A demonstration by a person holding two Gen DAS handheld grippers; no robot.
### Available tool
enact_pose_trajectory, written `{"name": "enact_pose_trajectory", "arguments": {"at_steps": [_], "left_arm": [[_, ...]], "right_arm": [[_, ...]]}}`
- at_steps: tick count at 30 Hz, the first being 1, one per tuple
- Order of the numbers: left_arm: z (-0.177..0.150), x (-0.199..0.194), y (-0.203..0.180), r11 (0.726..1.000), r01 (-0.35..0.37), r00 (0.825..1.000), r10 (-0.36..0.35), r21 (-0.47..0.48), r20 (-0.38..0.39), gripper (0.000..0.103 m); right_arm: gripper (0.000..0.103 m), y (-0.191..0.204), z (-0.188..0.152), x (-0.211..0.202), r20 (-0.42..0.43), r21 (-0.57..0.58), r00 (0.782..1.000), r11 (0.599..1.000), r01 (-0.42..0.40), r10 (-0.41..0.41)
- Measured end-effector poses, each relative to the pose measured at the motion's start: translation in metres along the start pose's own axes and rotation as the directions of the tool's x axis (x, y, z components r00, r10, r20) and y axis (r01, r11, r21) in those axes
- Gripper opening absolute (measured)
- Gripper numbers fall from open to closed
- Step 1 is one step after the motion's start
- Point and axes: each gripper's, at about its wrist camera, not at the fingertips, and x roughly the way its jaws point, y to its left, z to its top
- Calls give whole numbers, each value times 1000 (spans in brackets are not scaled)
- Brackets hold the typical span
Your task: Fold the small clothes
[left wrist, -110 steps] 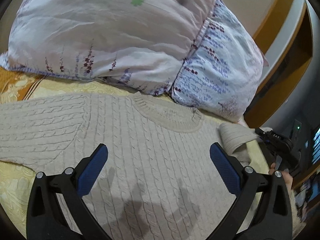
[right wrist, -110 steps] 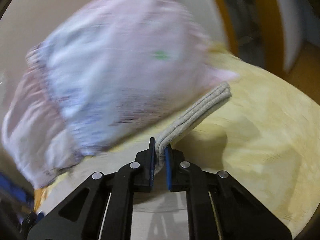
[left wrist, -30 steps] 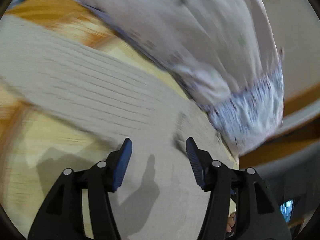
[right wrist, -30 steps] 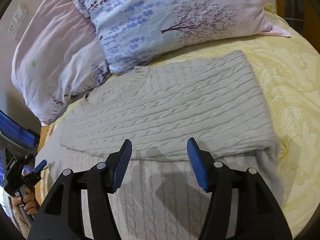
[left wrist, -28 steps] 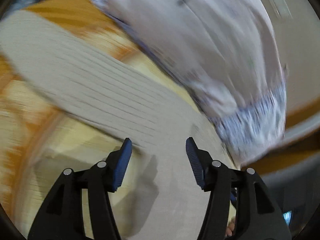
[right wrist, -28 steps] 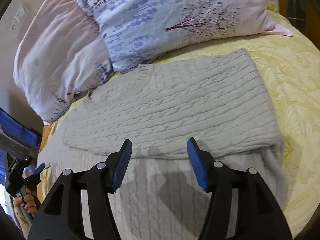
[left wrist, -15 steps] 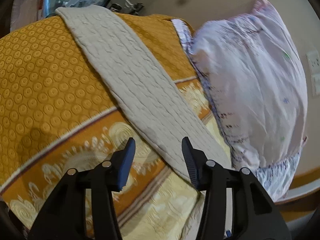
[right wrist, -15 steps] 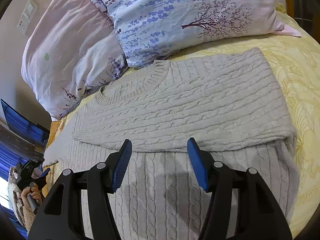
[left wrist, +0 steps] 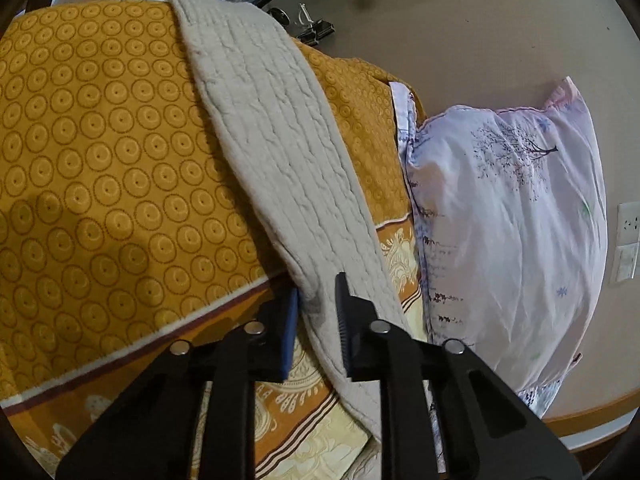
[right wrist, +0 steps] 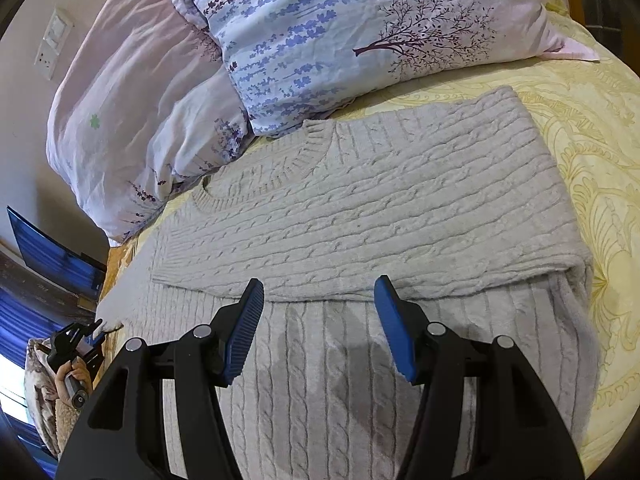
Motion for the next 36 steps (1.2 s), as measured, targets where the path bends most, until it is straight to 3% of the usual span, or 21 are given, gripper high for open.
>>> {"name": "enact_pose_trajectory", "arguments": {"at_steps": [4,10,15,18,21,24,27,31,34,36], "left_arm": [[-4,-4,-11,999,51,998,-52,14,32,6],[-30,-12,-79,966,212,976,-216,145,13,5],[-87,3,-148,896,348,937,-329,277,-115,5],[-130,24,-177,856,411,909,-358,313,-215,5],[-170,44,-185,837,450,882,-363,311,-299,5],[-210,75,-183,839,462,858,-340,289,-385,5],[-247,105,-172,858,432,842,-273,279,-466,5],[-269,130,-152,882,396,817,-213,254,-536,9],[-269,132,-138,897,385,800,-208,215,-562,23],[-261,129,-132,904,382,800,-220,191,-558,32]], "right_arm": [[60,-6,1,-5,11,10,1000,1000,-2,2],[60,-18,5,-15,38,32,999,999,-6,5],[60,-28,5,-20,47,48,999,999,-7,5],[60,-31,4,-20,42,49,999,999,-3,1],[60,-33,2,-20,41,49,999,999,0,-2],[60,-36,0,-21,40,56,999,998,-2,0],[60,-38,-3,-21,30,57,1000,998,1,-3],[60,-39,-5,-18,18,53,1000,998,13,-14],[60,-39,-6,-17,19,49,1000,999,15,-15],[60,-38,-5,-17,19,46,1000,999,12,-13]]}}
